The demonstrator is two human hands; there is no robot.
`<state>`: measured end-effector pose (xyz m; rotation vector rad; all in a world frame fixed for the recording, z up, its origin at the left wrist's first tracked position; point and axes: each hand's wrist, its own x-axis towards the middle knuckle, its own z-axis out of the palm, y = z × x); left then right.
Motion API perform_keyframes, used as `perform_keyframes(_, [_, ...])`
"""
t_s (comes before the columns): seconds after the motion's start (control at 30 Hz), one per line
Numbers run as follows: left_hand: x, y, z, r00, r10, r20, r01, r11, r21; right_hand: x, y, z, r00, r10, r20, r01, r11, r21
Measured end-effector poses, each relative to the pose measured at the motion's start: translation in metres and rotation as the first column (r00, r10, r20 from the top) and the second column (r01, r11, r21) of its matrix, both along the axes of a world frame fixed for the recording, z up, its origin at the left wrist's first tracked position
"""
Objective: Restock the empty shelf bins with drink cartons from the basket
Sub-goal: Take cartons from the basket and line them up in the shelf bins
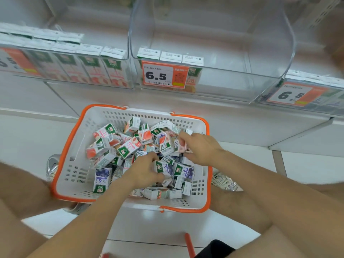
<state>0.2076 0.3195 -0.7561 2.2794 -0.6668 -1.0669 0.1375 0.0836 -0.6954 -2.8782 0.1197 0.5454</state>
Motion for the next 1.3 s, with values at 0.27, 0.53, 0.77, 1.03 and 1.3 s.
perform_keyframes(0.27, [0.034,0.024,0.068,0.971,0.225,-0.079,-0.239,0.922,-0.305,0.002,0.009,0.059,0.995,-0.052,0.087,0.018,0.936,0.351])
perform_keyframes(0.53, [0.059,0.046,0.164,0.949,0.313,0.030,-0.278,0.880,-0.385,0.019,0.050,0.121,0.865,-0.321,0.386,0.129,0.886,0.446])
perform_keyframes(0.77, [0.086,0.073,0.239,0.964,0.195,0.182,-0.149,0.959,-0.240,0.050,0.090,0.171,0.737,-0.522,0.429,0.115,0.723,0.681])
perform_keyframes(1.03, [0.143,0.106,0.294,0.886,0.184,0.426,-0.154,0.983,-0.105,0.096,0.131,0.226,0.696,-0.713,0.085,0.158,0.267,0.950])
perform_keyframes(1.3, [0.159,0.103,0.290,0.842,0.251,0.477,-0.187,0.966,-0.177,0.152,0.140,0.251,0.706,-0.645,0.293,-0.003,0.412,0.911])
